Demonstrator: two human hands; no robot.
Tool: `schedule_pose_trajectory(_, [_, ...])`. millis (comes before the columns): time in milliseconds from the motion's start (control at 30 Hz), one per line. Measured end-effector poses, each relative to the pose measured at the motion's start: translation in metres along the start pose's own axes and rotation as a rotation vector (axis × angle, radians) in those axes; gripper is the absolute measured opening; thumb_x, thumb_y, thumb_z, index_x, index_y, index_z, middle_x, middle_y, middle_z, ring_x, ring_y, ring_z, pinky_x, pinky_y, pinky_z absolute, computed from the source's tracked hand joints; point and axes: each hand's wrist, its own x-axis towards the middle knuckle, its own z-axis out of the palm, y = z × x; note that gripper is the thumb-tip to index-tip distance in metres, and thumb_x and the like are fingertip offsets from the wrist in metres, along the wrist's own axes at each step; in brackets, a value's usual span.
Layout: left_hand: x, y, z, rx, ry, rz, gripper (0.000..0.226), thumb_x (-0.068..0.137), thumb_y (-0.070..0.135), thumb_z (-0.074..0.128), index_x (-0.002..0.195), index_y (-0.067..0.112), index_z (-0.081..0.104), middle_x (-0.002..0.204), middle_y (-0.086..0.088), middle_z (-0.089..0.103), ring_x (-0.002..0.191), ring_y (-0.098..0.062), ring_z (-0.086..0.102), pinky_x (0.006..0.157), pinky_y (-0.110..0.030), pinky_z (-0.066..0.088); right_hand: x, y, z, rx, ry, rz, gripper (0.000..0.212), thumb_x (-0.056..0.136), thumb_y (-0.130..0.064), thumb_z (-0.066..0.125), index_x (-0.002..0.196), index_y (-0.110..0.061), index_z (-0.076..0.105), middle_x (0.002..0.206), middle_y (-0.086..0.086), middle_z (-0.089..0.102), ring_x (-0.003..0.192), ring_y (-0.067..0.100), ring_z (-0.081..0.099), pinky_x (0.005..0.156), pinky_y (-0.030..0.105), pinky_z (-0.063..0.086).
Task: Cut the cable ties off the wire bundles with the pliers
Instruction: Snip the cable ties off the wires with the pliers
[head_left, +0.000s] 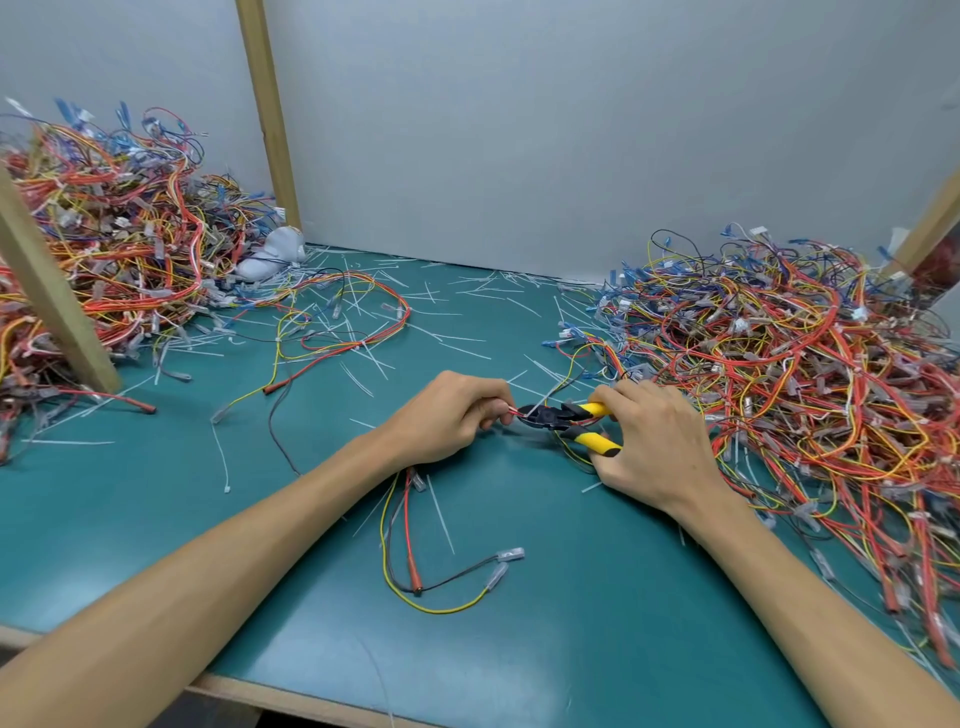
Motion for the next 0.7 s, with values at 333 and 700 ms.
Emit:
schedule_pose_trajectory(333, [0.0001, -0.0005, -0.0006, -0.027, 0.002, -0.014, 0.022, 0.098, 0.008, 0.048, 0.086, 0.013, 0.066, 0.063, 0.003, 0.058, 0.057, -0.006, 0.050, 0.060, -0.014, 0.037, -0.0015, -0.0023, -0.0041, -0.020, 0.088, -0.015, 0.030, 0.060, -0.027, 0.076, 0.083, -0.017, 0.060, 0.073, 0.000, 0.054, 0.068, 0.027, 0.052, 0.057, 0.031, 0.040])
schedule_pose_trajectory(700, [0.0001, -0.0013, -0.0004, -0.042, -0.002, -0.029, 0.022, 0.098, 0.007, 0.048, 0.086, 0.013, 0.066, 0.063, 0.002, 0.059, 0.057, -0.004, 0.051, 0.059, -0.011, 0.035, -0.0018, -0.0060, -0.0024, -0.047, 0.113, -0.030, 0.031, 0.054, -0.024, 0.073, 0.080, -0.015, 0.058, 0.071, 0.001, 0.055, 0.064, 0.028, 0.053, 0.054, 0.031, 0.038])
